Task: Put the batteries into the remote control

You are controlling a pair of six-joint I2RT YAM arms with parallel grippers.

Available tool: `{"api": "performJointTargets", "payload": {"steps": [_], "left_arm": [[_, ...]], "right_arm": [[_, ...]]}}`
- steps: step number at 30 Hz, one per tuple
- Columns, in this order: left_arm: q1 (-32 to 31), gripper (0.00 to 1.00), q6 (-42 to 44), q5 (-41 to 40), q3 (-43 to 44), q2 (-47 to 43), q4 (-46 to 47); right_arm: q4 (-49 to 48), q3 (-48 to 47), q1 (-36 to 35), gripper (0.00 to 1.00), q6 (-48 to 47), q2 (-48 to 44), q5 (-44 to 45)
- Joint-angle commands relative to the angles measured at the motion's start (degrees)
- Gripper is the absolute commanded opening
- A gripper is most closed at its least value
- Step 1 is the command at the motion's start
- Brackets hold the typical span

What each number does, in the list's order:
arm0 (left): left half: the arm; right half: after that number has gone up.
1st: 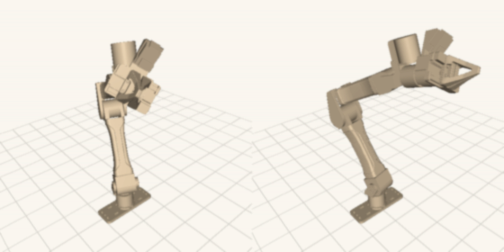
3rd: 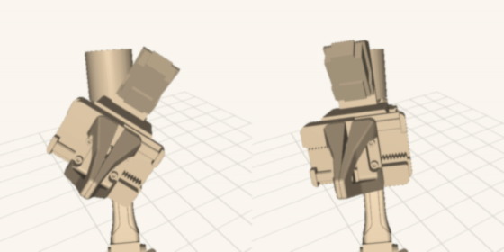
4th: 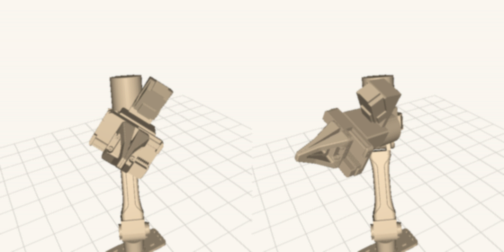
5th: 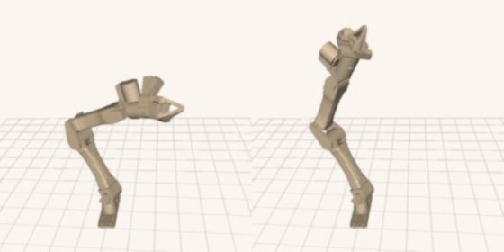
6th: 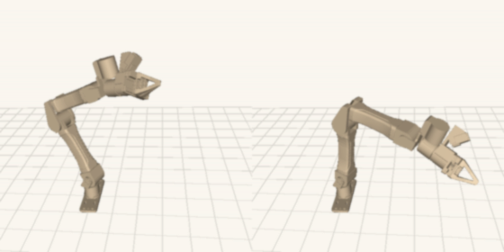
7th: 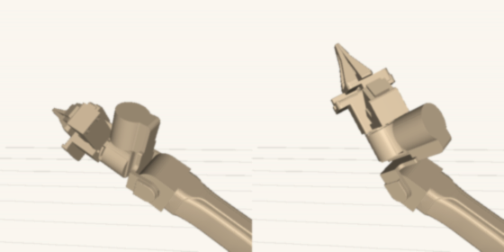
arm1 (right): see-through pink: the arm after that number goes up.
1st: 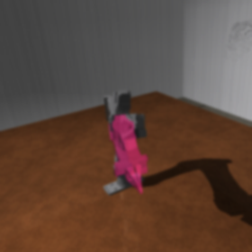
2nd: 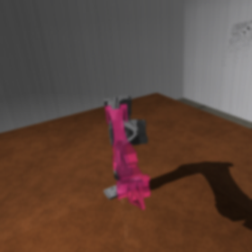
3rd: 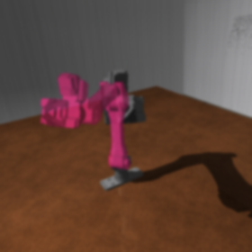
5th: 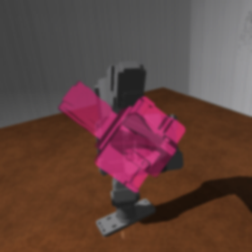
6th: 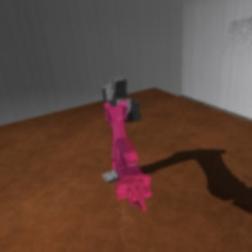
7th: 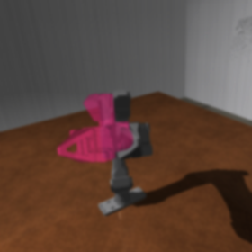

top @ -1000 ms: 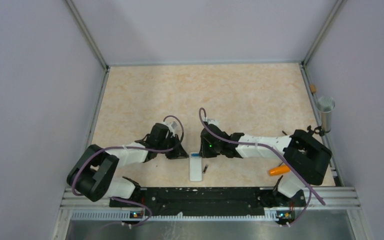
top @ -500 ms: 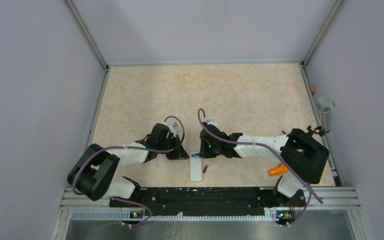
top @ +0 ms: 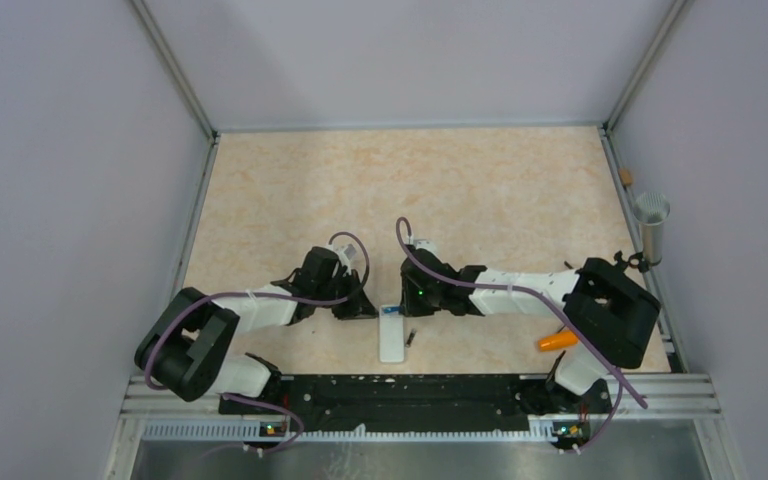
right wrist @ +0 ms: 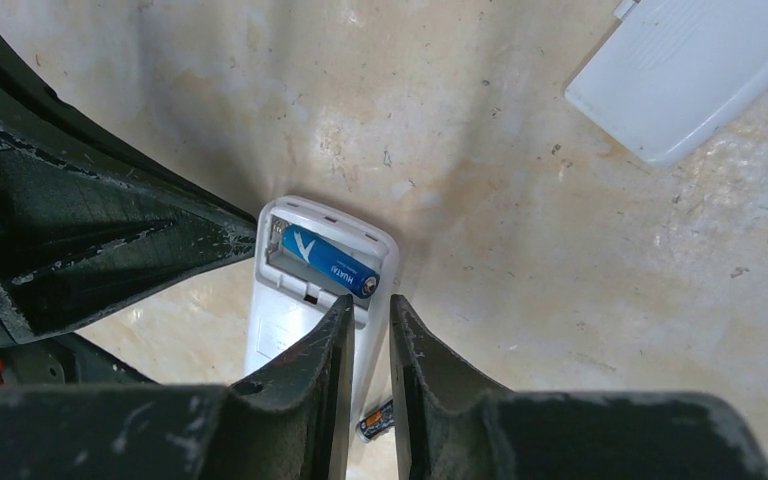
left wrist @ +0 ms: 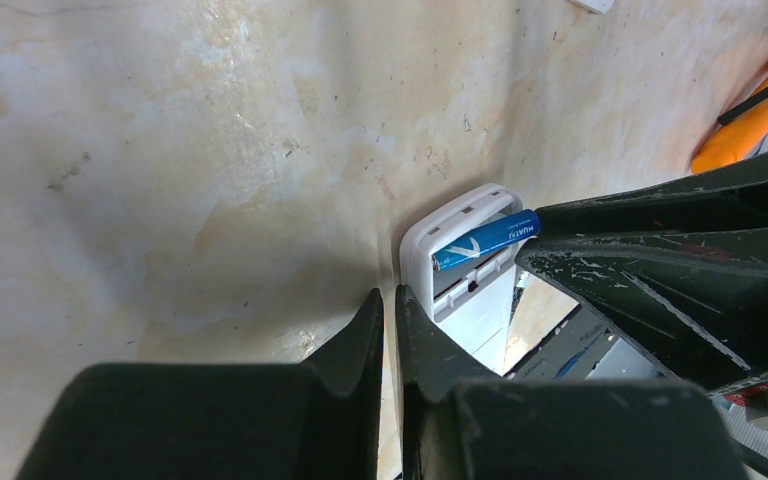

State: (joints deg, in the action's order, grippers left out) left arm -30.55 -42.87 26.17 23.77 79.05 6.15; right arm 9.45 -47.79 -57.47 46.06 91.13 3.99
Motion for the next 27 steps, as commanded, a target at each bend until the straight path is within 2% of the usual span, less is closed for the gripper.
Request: {"api": "performJointTargets", "payload": {"steps": [1,15,27], "left_arm": [[-0.43,0.09,1.59,-0.77,-0.48,1.37,-0.71],[-0.55,0.08,1.56,-0.8,-0.73,1.28,-0.7],[-0.54,0.08,1.4,-0.53,-0.74,1.41,-0.35]], "right_arm": [[0.62,-3.22,0.35,0.19,-0.89,-2.79,2.17],[1.16,-4.88,0.39,0.19,-1.32,-1.36,3.15],[0.6,-5.23,0.4,0.11,-1.46,-0.06,2.39]]}}
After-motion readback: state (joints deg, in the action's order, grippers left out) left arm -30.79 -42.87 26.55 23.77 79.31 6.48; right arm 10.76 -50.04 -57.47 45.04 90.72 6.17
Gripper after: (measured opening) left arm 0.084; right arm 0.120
